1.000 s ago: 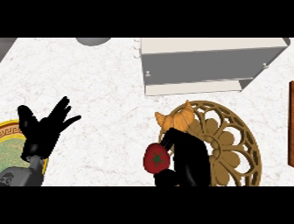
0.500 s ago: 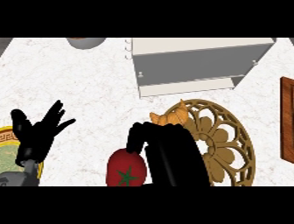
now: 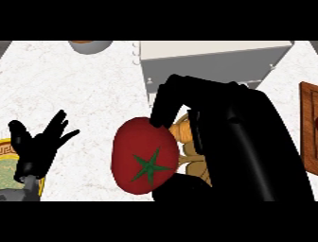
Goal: Pick the tomato from the placemat and place it in the tiered shelf
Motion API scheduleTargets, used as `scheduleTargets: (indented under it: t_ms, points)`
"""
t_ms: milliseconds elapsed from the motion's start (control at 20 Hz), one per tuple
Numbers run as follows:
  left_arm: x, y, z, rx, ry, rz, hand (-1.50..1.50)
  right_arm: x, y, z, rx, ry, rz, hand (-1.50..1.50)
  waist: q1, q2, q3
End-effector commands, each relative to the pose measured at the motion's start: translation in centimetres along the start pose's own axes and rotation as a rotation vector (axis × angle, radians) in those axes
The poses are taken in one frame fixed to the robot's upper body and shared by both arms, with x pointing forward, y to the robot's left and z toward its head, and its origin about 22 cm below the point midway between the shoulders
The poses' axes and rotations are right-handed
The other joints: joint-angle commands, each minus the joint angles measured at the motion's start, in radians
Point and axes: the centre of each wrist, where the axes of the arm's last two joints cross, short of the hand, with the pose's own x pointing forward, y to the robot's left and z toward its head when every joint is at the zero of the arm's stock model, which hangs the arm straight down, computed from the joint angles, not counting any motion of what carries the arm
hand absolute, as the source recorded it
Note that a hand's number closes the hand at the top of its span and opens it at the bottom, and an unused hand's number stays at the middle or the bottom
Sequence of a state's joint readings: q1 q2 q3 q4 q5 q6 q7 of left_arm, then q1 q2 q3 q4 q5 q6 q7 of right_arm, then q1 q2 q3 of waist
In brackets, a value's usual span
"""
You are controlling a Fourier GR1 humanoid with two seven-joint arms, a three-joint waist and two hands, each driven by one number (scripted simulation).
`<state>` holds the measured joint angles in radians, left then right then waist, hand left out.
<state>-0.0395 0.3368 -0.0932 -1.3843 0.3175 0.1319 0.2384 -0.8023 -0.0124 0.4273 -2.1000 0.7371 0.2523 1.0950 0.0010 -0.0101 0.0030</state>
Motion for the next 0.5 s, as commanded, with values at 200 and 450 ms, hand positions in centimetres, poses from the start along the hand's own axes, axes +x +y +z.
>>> scheduleTargets:
  t_ms: [200, 450]
  points:
    - [-1.5, 0.7, 0.9, 0.001, 0.056, -0.008, 0.0, 0.9, -6.1, -5.2, -0.051, 0.155, 0.019, 1.5, 0.001, 0.006, -0.004]
    - [-1.1, -0.7, 0.3, 0.009, 0.055, 0.01, 0.0, 1.3, -9.6, -9.1, -0.091, 0.181, 0.001, 1.5, 0.003, 0.007, -0.004]
